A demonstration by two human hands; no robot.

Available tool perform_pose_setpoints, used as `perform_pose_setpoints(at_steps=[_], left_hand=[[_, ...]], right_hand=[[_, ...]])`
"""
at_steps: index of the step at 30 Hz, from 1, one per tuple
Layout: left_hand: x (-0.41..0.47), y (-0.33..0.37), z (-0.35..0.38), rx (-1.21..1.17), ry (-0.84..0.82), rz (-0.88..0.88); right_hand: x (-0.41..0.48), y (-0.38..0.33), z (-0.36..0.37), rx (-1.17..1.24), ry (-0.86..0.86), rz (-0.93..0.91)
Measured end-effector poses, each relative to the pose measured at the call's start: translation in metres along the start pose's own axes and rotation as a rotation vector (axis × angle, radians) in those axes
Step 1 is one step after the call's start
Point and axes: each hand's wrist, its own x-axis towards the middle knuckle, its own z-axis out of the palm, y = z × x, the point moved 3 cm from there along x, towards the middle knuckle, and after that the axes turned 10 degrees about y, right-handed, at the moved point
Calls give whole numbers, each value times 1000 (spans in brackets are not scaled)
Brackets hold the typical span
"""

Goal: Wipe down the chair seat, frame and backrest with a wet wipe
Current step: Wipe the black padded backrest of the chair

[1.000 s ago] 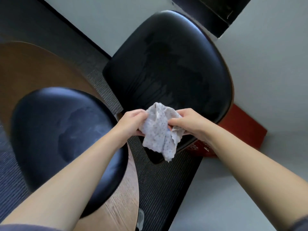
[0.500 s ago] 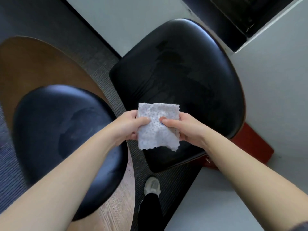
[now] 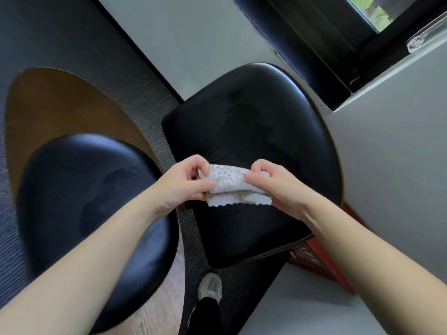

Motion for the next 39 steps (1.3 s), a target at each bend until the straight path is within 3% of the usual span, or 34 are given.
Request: perform_pose_setpoints(at_steps=[3, 5, 7, 10, 11, 13, 15, 17, 21, 26, 31, 35, 39], left_hand=[[10, -1, 2, 79, -16, 98], [23, -7, 7, 129, 54, 108], [40, -15, 12, 237, 163, 88], [66, -17, 18, 457, 248, 130], [75, -15, 21, 525, 251, 150], [92, -9, 28, 647, 229, 185], [105, -5, 38, 751, 169, 198], [116, -3, 43, 828, 131, 193], [139, -1, 38, 887, 170, 142], [167, -4, 9, 881, 250, 91], [178, -19, -14, 893, 210, 68], [183, -30, -27, 857, 162, 148], [187, -52, -65, 861, 175, 118]], right_hand=[[7, 2, 5, 189, -26, 80], [11, -1, 3, 189, 74, 90], [14, -17, -10, -15, 318, -104], [13, -67, -31, -544, 684, -650], [16, -80, -36, -736, 690, -830], [35, -84, -47, -1267, 534, -1039], [54, -64, -63, -1747, 301, -967], [58, -47, -78, -1952, 159, -873], [84, -56, -74, -2080, 163, -903], [156, -80, -34, -2066, 375, -900], [138, -67, -46, -2018, 367, -996], [185, -95, -12, -1968, 551, -838], [229, -90, 25, -2079, 395, -793]])
